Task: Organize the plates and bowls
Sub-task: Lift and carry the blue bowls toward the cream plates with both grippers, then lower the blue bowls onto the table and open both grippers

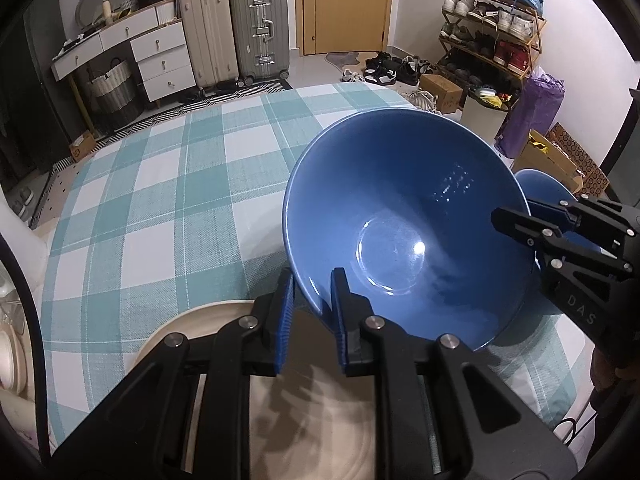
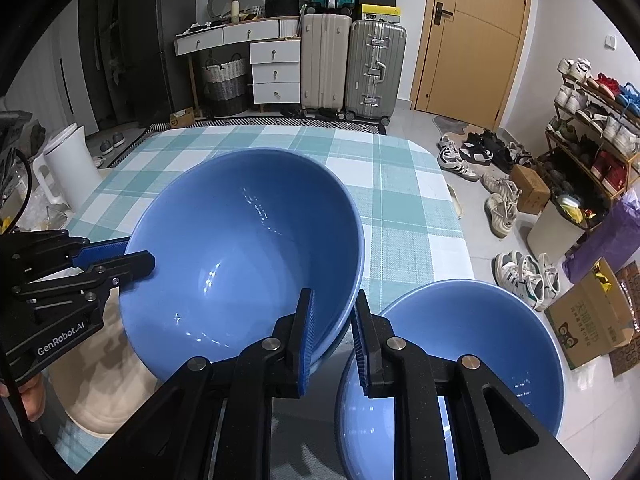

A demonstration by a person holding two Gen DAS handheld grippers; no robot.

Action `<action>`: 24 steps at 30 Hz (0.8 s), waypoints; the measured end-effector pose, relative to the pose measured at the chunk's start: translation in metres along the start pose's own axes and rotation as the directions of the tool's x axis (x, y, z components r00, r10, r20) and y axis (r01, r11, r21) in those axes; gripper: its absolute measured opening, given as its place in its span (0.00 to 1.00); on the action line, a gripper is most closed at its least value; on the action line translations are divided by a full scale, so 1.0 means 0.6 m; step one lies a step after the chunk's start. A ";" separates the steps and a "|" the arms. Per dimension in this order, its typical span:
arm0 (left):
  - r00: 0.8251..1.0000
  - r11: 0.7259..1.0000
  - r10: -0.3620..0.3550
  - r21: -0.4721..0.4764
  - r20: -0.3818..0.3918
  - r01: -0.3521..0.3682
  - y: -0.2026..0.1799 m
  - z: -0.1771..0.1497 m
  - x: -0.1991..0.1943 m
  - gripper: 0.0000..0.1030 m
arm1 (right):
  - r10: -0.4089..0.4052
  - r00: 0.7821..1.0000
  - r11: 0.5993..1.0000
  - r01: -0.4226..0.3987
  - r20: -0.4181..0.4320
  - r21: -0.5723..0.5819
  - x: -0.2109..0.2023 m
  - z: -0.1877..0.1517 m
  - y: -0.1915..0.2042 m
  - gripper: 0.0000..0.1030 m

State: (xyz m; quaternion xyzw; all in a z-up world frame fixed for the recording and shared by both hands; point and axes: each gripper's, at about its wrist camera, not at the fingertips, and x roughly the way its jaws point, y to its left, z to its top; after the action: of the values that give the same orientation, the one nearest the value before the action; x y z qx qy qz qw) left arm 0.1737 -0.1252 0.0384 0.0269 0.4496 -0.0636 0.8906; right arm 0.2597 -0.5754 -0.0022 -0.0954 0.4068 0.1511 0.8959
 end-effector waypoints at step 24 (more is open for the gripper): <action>1.000 1.000 -0.008 0.000 -0.005 0.008 0.000 -0.007 0.006 0.16 | 0.015 1.000 1.000 -0.015 -0.012 0.016 0.007 -0.011 0.001 0.19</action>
State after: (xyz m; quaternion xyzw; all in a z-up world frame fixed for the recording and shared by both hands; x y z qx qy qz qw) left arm 0.1727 -0.1251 0.0332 0.0255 0.4517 -0.0672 0.8893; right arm 0.2577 -0.5760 -0.0099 -0.0863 0.4139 0.1539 0.8931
